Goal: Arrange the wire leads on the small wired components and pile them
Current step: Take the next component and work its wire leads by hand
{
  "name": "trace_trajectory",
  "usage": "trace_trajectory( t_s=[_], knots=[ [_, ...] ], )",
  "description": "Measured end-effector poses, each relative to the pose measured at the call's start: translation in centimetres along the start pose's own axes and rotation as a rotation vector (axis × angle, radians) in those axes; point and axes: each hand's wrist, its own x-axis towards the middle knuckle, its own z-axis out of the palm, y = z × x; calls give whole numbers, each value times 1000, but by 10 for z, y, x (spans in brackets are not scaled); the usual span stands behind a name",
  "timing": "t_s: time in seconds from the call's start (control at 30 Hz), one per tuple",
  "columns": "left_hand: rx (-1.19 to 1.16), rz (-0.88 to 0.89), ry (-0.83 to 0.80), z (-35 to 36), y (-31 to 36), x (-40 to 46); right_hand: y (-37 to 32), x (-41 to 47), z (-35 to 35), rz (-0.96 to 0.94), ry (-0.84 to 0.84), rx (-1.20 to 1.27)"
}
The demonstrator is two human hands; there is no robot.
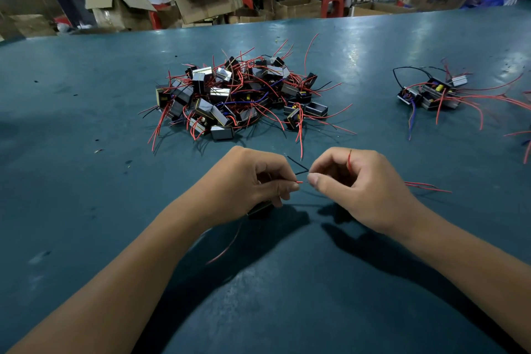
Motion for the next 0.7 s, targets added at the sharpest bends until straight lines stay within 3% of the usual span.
trace_trajectory(
  t_s=[0.17,0.7],
  knots=[
    [20,44,-9,0,-2,0,-2,-1,1,-43,-35,-111],
    [52,93,-5,4,2,0,-4,0,2,-3,-65,-48]
  ],
)
